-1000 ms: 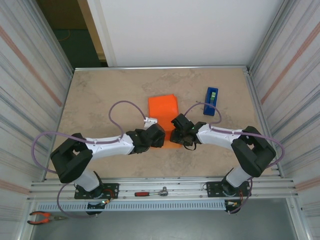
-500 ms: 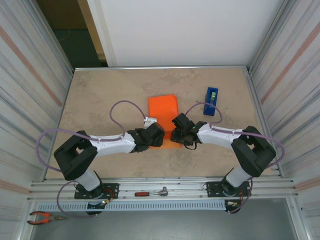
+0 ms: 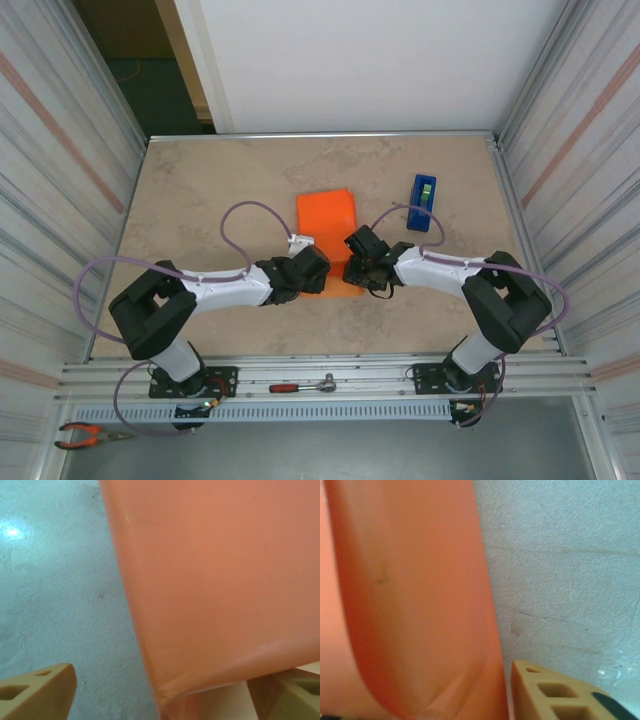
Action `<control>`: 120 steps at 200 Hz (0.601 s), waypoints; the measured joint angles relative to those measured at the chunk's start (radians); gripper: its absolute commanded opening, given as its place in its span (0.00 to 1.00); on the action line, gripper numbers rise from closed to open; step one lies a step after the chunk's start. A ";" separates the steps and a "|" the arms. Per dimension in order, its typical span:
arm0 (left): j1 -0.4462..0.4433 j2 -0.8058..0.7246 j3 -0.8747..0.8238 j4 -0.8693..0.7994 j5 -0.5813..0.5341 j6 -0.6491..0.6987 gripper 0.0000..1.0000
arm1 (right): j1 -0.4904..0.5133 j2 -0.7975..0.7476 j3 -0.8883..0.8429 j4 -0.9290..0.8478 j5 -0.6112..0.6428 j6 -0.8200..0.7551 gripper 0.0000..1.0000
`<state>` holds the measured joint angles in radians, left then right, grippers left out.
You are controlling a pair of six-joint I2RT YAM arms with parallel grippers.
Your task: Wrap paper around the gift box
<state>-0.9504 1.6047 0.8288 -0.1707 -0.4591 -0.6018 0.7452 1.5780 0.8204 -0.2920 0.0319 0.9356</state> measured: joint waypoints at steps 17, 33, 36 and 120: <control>0.000 0.000 0.000 0.012 0.017 0.004 0.62 | -0.001 0.010 0.003 0.002 -0.004 0.000 0.02; 0.000 0.001 -0.001 0.031 0.034 0.001 0.53 | -0.002 0.017 0.005 0.004 -0.007 0.002 0.00; 0.000 0.001 -0.001 0.032 0.037 0.006 0.51 | -0.002 0.019 0.006 0.004 -0.007 -0.003 0.00; -0.021 0.032 0.000 0.037 0.037 -0.007 0.52 | -0.001 0.007 0.007 0.001 -0.006 -0.001 0.53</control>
<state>-0.9714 1.6367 0.8284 -0.1333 -0.4217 -0.6090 0.7441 1.5852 0.8272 -0.2913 0.0257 0.9348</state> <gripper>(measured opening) 0.550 0.494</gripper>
